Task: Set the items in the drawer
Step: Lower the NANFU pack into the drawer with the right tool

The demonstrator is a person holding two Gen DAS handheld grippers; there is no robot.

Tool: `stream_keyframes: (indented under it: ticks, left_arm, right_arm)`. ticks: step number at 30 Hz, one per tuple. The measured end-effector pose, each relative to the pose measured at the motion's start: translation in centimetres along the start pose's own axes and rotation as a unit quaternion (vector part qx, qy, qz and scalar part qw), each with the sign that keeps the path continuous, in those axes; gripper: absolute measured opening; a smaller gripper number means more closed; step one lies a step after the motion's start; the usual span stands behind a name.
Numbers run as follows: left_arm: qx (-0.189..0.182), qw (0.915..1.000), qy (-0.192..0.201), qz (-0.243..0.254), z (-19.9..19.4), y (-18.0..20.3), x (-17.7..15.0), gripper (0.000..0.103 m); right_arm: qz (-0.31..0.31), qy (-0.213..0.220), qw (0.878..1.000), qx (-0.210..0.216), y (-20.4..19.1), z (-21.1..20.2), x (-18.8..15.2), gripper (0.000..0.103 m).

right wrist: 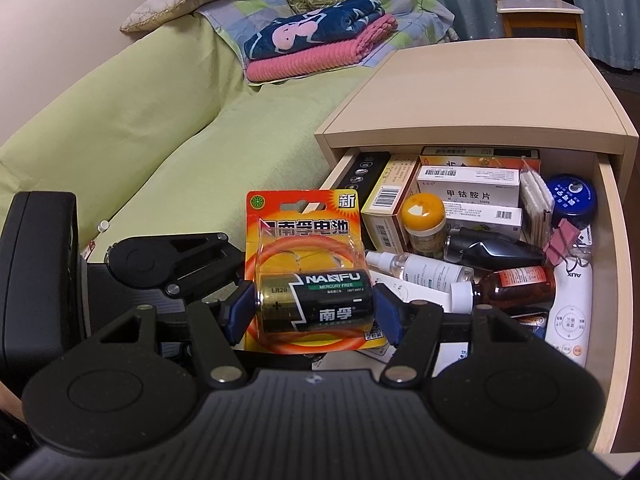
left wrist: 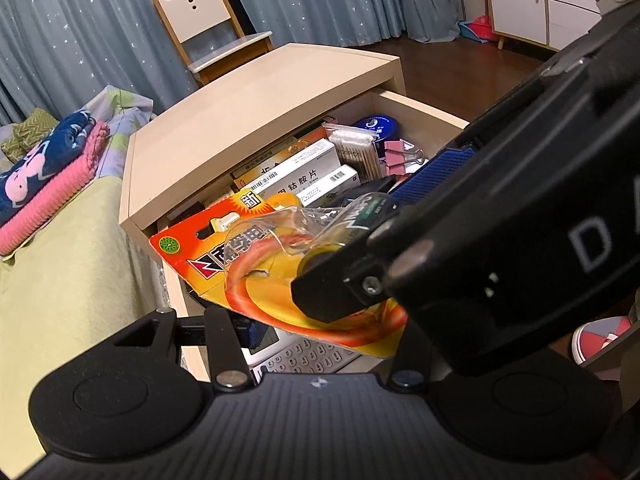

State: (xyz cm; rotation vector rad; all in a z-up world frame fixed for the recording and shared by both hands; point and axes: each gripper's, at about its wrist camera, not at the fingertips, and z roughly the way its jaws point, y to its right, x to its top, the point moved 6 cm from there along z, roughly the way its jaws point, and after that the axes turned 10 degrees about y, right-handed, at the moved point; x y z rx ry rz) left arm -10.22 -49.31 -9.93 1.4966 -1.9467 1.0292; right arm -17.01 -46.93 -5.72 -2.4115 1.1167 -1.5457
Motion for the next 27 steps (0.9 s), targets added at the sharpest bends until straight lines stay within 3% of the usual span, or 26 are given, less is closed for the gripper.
stream_keyframes:
  ticks: [19,27]
  left_arm:
    - [0.008,0.9998,-0.017,-0.012,-0.4,-0.4,-0.5,0.055]
    - [0.007,0.9996,-0.027,-0.009,-0.2,-1.8,-0.9,0.055]
  right_arm:
    - [-0.013,-0.005,1.0,-0.016,1.0,1.3,0.3,0.059]
    - [-0.046,-0.019,0.999,-0.013,0.9,2.8,0.6,0.059]
